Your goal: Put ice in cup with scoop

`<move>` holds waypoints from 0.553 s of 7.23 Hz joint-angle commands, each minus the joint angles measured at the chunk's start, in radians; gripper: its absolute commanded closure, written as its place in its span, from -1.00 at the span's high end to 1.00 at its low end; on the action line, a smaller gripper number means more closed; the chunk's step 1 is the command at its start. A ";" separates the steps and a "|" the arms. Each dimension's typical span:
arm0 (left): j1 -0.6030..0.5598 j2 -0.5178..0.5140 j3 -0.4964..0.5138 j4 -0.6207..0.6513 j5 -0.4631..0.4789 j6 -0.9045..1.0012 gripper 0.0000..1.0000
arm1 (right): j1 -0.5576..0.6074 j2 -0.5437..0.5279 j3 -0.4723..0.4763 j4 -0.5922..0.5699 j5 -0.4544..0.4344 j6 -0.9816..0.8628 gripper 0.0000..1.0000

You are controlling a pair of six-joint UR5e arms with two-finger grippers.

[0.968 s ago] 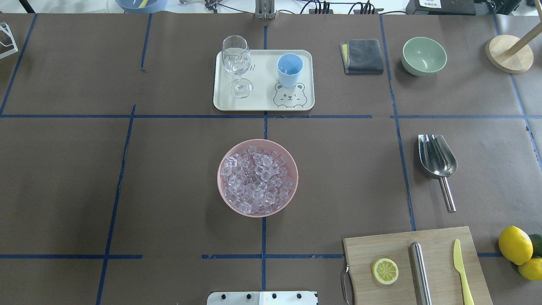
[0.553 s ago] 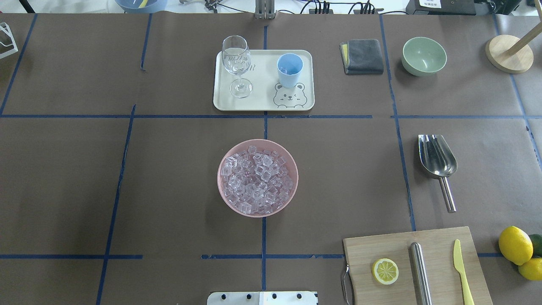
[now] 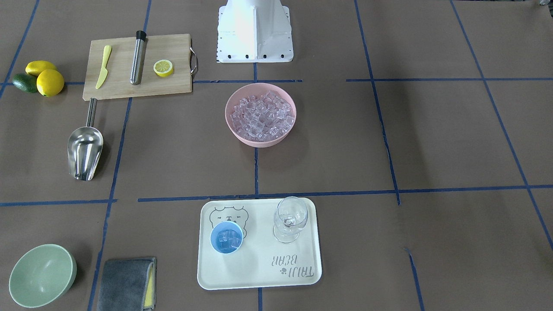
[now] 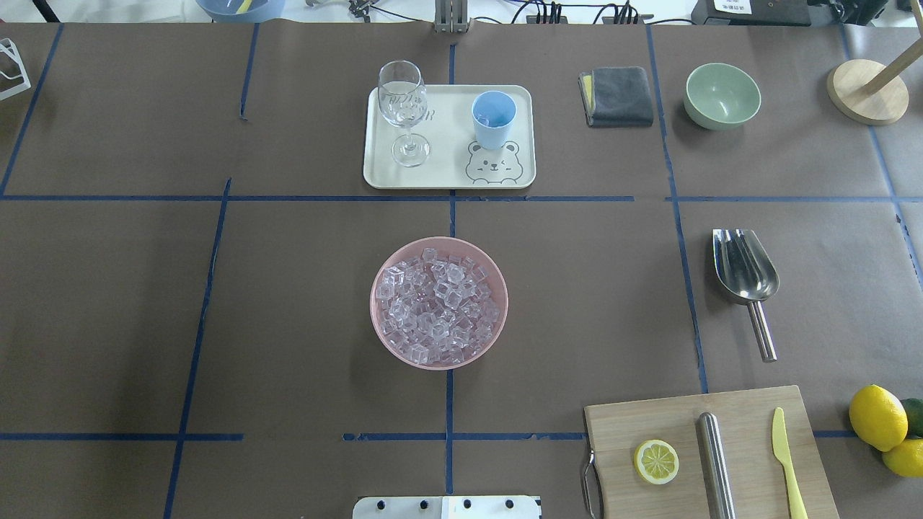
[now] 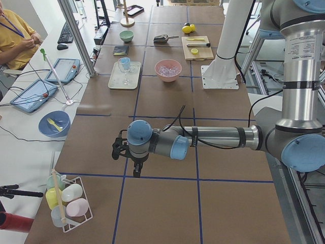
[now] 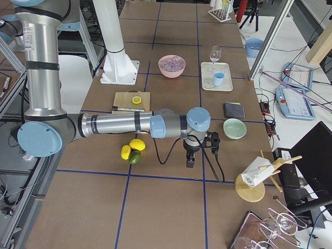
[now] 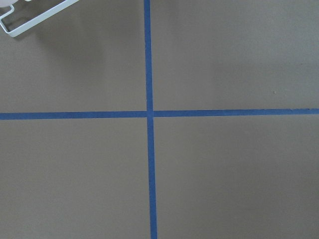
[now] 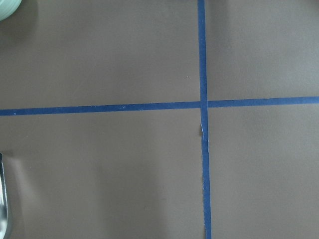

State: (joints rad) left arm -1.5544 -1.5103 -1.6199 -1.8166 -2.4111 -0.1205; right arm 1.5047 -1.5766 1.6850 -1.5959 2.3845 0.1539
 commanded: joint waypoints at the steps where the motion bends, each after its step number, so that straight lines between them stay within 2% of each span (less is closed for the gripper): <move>1: 0.002 -0.013 -0.021 0.025 0.015 0.002 1.00 | 0.000 -0.002 -0.008 0.002 -0.005 -0.007 1.00; 2: 0.002 -0.019 -0.025 0.039 0.014 0.004 1.00 | 0.000 0.003 -0.040 0.007 -0.005 -0.023 1.00; 3: 0.005 -0.008 -0.067 0.077 0.014 0.013 1.00 | 0.000 -0.006 -0.042 0.005 -0.010 -0.113 1.00; 4: 0.011 -0.016 -0.068 0.126 0.014 0.024 1.00 | -0.001 -0.005 -0.032 -0.004 -0.021 -0.140 1.00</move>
State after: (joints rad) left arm -1.5490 -1.5230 -1.6722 -1.7433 -2.3977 -0.1082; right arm 1.5046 -1.5803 1.6500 -1.5927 2.3738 0.0663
